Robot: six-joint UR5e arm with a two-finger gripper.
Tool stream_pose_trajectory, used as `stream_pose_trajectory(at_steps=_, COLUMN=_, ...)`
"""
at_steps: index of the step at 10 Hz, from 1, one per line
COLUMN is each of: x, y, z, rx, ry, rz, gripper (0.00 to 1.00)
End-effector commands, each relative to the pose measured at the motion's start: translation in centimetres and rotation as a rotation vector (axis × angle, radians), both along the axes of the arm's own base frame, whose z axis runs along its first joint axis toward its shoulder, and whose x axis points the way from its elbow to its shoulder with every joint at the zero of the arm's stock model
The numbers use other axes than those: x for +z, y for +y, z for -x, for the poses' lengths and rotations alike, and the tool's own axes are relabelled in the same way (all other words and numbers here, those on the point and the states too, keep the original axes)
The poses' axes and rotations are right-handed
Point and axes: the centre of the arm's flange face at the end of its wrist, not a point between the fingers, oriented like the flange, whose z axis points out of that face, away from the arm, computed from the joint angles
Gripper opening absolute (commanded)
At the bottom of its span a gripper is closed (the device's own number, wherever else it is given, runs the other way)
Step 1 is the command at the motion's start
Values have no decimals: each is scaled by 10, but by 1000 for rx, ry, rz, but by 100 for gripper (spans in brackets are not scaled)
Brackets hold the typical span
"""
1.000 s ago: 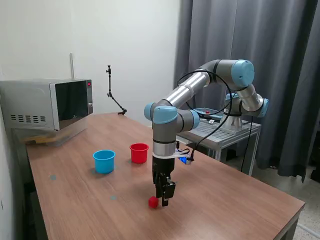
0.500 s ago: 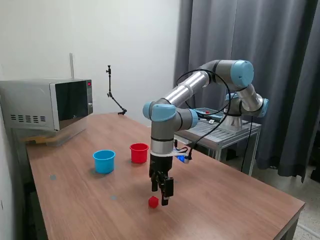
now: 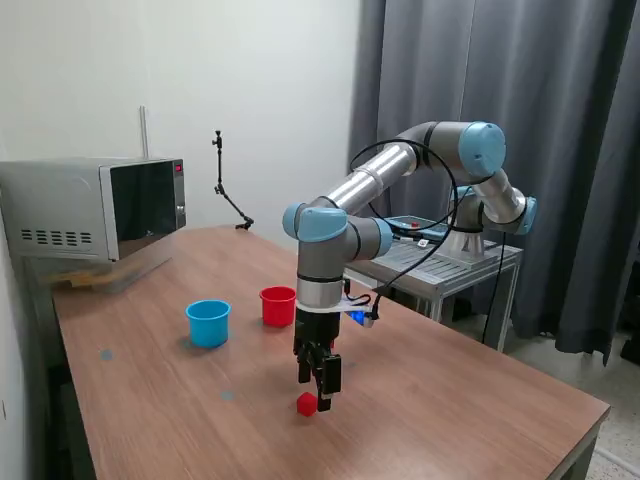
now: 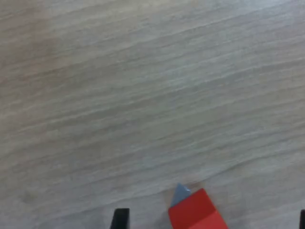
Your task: Place red objects in the red bin, and blue objects in the blue bin.
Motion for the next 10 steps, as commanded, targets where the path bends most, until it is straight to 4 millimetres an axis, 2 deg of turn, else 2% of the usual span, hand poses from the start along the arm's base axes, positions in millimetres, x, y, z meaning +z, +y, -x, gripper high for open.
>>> stream_pose_trajectory(at_steps=1, x=-1, y=0, z=1, rx=0, ry=1, rz=1, gripper=100)
stream_pose_trajectory(at_steps=6, x=-4, y=0, z=2, rx=0, ry=0, rz=1, gripper=100)
stream_pose_trajectory(at_steps=7, x=-4, y=0, z=2, rx=0, ry=0, rz=1, gripper=0)
stream_pose_trajectory(at_steps=10, x=-4, y=0, z=2, rx=0, ry=0, rz=1, gripper=0)
